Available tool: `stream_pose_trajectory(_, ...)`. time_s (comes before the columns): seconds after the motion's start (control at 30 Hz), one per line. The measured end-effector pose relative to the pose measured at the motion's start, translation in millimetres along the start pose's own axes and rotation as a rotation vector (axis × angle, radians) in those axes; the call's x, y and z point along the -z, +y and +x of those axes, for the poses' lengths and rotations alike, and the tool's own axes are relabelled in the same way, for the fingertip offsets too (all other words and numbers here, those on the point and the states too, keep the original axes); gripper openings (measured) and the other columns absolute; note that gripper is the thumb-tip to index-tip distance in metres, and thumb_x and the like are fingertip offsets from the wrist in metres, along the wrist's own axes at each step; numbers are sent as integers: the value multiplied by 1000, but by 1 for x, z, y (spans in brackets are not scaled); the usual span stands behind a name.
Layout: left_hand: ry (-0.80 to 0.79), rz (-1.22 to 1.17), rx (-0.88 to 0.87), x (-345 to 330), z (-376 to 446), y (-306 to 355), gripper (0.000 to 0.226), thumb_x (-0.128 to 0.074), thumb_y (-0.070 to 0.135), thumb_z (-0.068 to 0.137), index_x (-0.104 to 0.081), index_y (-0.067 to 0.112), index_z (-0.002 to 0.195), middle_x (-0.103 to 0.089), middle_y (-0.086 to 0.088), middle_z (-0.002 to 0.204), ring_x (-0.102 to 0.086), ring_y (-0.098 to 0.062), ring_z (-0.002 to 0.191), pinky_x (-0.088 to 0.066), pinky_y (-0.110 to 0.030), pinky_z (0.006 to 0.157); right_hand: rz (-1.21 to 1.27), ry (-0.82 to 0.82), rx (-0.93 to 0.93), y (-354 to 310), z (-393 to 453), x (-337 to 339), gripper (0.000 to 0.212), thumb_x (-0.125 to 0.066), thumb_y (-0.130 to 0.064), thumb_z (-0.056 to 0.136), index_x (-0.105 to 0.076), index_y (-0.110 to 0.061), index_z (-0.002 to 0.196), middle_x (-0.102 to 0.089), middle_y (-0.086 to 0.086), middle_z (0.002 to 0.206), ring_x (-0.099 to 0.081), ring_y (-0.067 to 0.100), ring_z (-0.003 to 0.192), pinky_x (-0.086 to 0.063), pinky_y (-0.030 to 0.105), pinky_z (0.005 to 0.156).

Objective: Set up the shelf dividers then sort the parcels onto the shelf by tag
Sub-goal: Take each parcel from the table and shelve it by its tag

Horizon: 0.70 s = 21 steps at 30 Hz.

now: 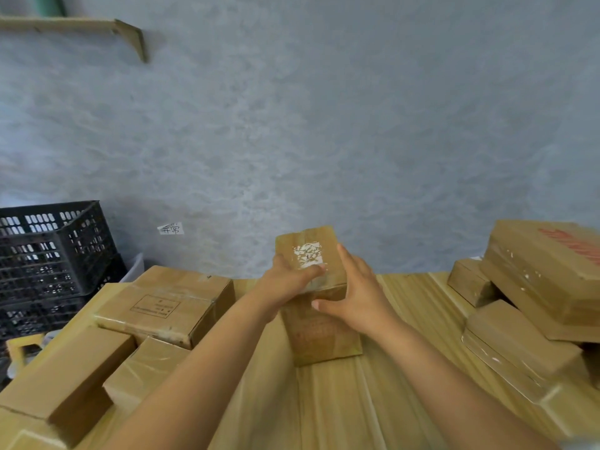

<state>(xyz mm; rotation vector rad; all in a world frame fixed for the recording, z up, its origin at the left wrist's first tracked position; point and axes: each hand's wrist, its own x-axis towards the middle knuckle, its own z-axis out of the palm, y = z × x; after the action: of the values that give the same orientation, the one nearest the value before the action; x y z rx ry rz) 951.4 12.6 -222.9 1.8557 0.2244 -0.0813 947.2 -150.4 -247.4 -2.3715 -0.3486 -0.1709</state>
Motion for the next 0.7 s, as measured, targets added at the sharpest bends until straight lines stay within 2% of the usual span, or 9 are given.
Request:
stream_pose_trajectory(0.07, 3, 127, 28, 3, 1, 0, 98, -76, 70, 67, -35, 23, 143, -54, 1, 132, -56, -26, 121, -50, -45, 100, 123, -11, 29, -1, -2, -1, 113, -84, -29, 77, -7, -32, 160, -29, -16, 155, -30, 4, 144, -30, 25, 116)
stream_pose_trajectory(0.13, 15, 268, 51, 10, 2, -1, 98, -72, 78, 62, -41, 20, 135, -55, -8, 135, -54, -30, 124, -48, -42, 103, 270, -47, 38, -5, -1, -1, 102, -75, -13, 81, -12, -39, 157, -37, -36, 136, -42, -14, 126, -36, 2, 95)
stream_pose_trajectory(0.2, -2, 328, 74, 19, 5, 0, 107, -64, 86, 60, -43, 16, 138, -52, -14, 141, -51, -32, 129, -44, -34, 101, 340, -92, 48, -11, 2, -2, 95, -65, -10, 83, -14, -42, 156, -44, -35, 135, -47, -14, 120, -38, 2, 86)
stream_pose_trajectory(0.3, -160, 338, 134, 38, 9, 2, 120, -54, 95, 57, -49, 12, 144, -54, -12, 143, -55, -30, 127, -45, -32, 95, 339, -178, 63, -24, 6, -6, 88, -57, -24, 77, -19, -53, 152, -47, -29, 144, -50, -4, 110, -45, 20, 96)
stream_pose_trajectory(0.37, -209, 247, 154, 52, 12, -4, 93, -62, 89, 56, -71, 21, 120, -73, -5, 116, -72, -22, 100, -59, -30, 76, 404, -218, 34, -26, 11, -9, 77, -57, -24, 82, -29, -53, 149, -54, -33, 137, -53, -1, 108, -45, 26, 99)
stream_pose_trajectory(0.43, -216, 72, 210, 64, 12, -17, 61, -70, 72, 65, -73, 25, 104, -79, 0, 87, -76, -16, 72, -58, -25, 49, 439, -190, -20, -21, 14, -9, 61, -59, -22, 91, -41, -42, 146, -59, -22, 136, -57, -8, 103, -47, 11, 85)
stream_pose_trajectory(0.47, -191, -7, 257, 67, 11, -25, 56, -72, 66, 67, -70, 24, 104, -79, -1, 84, -76, -19, 70, -58, -29, 48, 381, -126, -68, -17, 15, -8, 54, -61, -23, 93, -46, -36, 143, -58, -13, 138, -56, -9, 102, -46, 6, 79)
stream_pose_trajectory(0.57, -98, -202, 314, 75, 14, -49, 71, -80, 64, 51, -70, 23, 108, -74, -10, 106, -69, -34, 100, -56, -43, 77, 214, -4, -340, 14, 15, -7, 62, -66, -38, 91, -43, -22, 146, -46, 6, 151, -50, 21, 131, -42, 31, 107)
stream_pose_trajectory(0.7, -77, -351, 176, 78, 15, -57, 58, -75, 58, 68, -72, 24, 114, -77, -6, 105, -69, -29, 103, -57, -40, 79, 706, -256, -621, 36, 10, -2, 85, -68, -63, 81, -32, -33, 152, -34, 2, 159, -40, 36, 140, -39, 61, 106)
